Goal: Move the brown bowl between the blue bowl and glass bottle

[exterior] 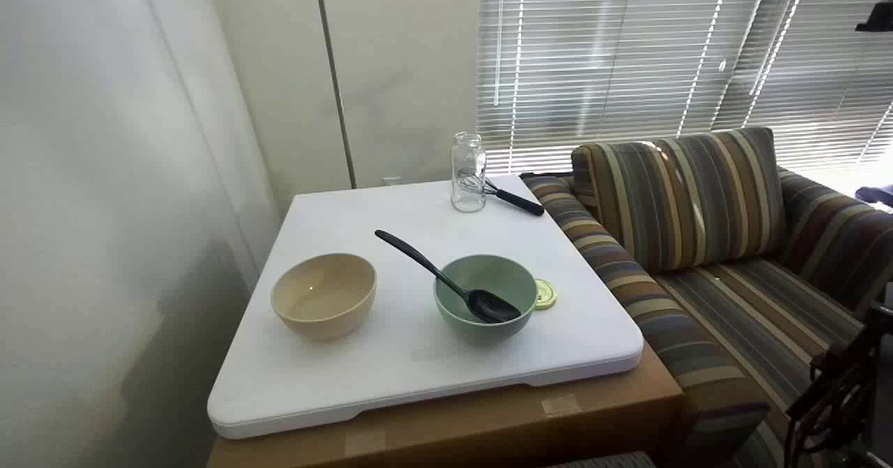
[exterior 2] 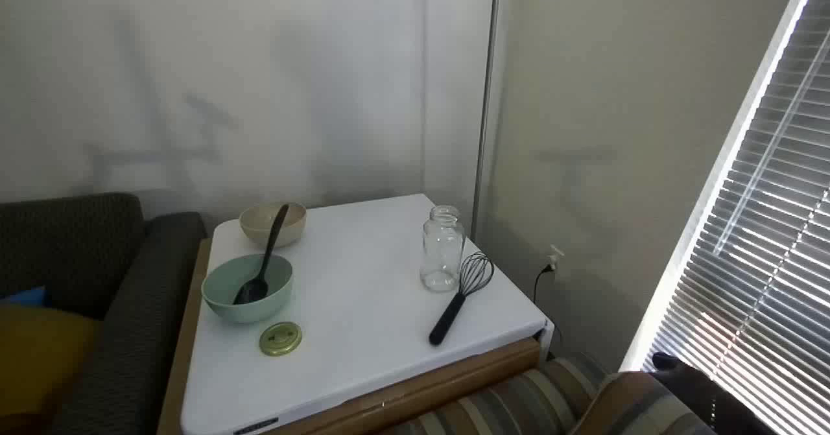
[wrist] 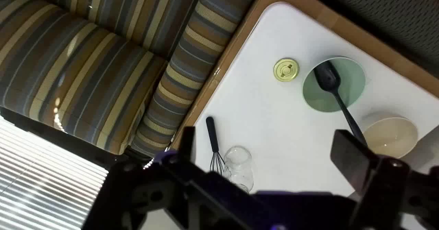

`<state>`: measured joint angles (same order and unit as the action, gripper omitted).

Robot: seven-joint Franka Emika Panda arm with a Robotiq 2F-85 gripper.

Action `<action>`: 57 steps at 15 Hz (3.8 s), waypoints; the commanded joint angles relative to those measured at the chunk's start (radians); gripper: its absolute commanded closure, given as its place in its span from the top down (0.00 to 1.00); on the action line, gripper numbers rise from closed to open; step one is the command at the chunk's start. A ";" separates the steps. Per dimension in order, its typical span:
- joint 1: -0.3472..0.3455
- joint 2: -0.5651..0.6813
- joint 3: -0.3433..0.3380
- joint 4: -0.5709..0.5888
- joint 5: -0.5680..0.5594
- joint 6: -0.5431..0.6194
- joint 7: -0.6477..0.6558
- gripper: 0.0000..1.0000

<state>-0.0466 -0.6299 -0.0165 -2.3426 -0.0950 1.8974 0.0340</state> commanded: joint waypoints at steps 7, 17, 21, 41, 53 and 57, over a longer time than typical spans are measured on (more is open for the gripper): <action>0.004 0.045 0.001 0.030 0.001 -0.002 -0.001 1.00; 0.060 0.308 0.091 0.108 -0.007 0.059 0.049 1.00; 0.095 0.429 0.135 0.140 -0.015 0.142 0.079 1.00; 0.263 0.944 0.163 0.415 0.003 0.290 0.140 1.00; 0.258 1.186 0.193 0.677 0.033 0.272 -0.114 1.00; 0.307 1.374 0.209 0.899 -0.017 0.168 -0.241 1.00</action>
<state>0.2320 0.5910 0.1814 -1.6368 -0.0754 2.1580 -0.1185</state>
